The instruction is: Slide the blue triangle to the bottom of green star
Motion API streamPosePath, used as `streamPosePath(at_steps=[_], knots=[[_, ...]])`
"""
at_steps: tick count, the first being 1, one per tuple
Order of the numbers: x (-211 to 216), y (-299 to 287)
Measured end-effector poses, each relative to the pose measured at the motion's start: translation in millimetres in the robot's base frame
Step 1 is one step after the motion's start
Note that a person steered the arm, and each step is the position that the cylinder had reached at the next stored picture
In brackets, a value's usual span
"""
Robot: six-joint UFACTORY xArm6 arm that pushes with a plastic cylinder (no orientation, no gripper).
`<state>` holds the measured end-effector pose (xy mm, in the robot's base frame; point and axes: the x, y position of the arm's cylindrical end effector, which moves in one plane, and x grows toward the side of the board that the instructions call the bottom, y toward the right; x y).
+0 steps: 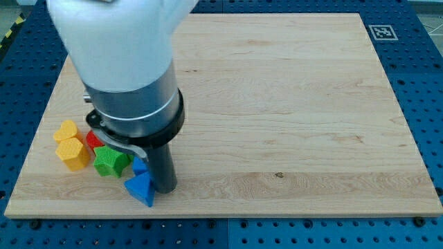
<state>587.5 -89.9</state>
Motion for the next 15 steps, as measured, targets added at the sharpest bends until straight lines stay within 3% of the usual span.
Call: streamPosePath(at_steps=[2, 4, 7, 15], knots=[[0, -4], [31, 40], [32, 40], [29, -51]])
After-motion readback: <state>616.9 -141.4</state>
